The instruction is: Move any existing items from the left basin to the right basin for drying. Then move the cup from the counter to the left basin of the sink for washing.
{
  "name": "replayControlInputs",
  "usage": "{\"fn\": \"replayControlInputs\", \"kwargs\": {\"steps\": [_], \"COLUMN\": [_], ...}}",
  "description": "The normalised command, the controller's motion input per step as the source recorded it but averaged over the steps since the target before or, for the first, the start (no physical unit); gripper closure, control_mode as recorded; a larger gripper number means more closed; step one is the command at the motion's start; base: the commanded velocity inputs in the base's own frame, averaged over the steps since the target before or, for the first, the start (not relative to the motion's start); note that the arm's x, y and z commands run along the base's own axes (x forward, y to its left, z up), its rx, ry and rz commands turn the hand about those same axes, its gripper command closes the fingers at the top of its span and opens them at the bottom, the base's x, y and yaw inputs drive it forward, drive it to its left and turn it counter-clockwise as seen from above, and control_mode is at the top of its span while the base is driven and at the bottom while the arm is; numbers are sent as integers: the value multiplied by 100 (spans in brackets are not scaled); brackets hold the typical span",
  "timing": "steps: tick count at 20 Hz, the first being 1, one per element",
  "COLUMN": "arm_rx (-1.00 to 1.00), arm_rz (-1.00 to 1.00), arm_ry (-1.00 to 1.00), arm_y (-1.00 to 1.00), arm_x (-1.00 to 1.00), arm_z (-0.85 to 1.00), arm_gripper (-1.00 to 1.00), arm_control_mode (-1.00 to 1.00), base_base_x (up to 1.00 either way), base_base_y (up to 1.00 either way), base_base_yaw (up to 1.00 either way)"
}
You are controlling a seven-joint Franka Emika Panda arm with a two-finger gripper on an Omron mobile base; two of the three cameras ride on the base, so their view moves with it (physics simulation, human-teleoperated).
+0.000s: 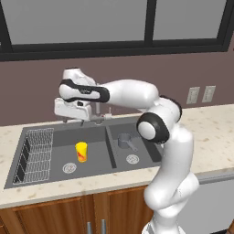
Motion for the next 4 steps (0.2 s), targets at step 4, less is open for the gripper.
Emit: {"fn": "replayControlInputs", "kwargs": {"steps": [4], "arm_rx": [0], "arm_rz": [0], "arm_ry": [0], "arm_y": [0], "arm_x": [-48], "arm_z": [26], "arm_gripper": [-100], "arm_control_mode": [-100], "base_base_x": [0], "base_base_y": [0], "base_base_yaw": [0]}}
